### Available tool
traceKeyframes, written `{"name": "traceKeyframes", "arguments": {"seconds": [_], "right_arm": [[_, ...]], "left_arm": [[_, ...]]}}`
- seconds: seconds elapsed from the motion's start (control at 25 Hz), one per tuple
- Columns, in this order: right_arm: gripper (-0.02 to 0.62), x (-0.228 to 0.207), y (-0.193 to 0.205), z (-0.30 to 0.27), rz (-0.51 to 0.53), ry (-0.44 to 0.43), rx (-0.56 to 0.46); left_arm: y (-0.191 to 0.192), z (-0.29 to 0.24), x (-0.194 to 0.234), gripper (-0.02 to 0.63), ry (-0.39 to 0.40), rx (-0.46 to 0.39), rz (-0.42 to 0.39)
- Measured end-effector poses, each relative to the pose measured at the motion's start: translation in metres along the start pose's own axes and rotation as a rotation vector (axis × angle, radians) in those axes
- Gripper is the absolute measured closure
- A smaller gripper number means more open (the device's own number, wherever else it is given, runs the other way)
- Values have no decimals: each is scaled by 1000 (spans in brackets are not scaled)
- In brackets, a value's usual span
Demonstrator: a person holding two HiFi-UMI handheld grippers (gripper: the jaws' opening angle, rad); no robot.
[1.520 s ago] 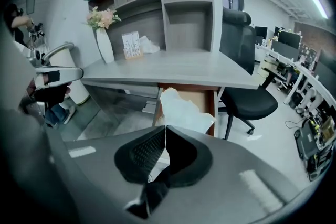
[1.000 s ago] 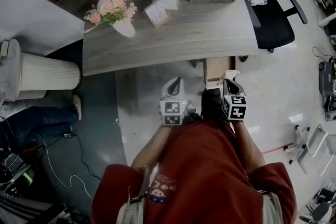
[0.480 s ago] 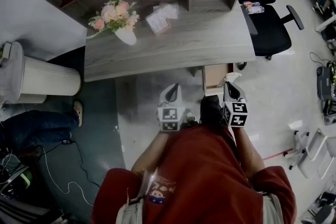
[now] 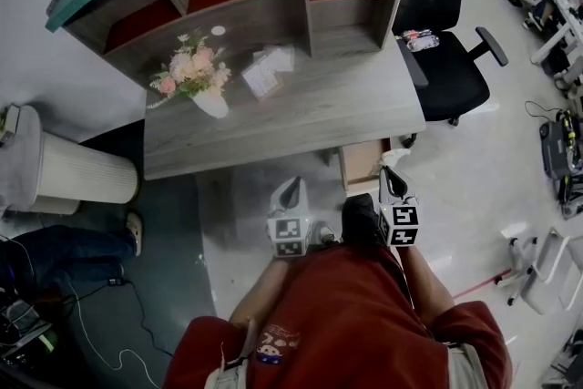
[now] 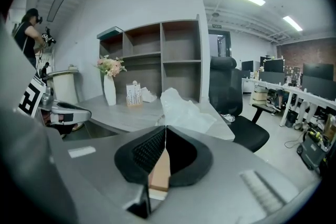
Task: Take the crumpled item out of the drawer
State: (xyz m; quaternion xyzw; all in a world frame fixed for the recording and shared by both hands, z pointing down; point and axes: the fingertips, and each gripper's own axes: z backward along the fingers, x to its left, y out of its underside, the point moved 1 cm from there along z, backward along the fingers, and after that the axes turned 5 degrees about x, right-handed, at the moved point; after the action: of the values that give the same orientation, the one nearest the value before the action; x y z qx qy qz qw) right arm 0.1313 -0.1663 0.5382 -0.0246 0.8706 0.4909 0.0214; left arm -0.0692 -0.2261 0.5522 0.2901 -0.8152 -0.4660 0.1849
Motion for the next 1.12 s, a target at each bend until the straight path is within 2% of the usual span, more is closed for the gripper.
{"name": "traceKeyframes", "arguments": {"seconds": [0.48, 1.12], "right_arm": [[591, -7, -10, 11, -8, 2, -49], [591, -11, -15, 7, -16, 4, -56]], "left_arm": [[-9, -1, -13, 609, -10, -11, -11], [-18, -7, -13, 609, -1, -28, -16]]}}
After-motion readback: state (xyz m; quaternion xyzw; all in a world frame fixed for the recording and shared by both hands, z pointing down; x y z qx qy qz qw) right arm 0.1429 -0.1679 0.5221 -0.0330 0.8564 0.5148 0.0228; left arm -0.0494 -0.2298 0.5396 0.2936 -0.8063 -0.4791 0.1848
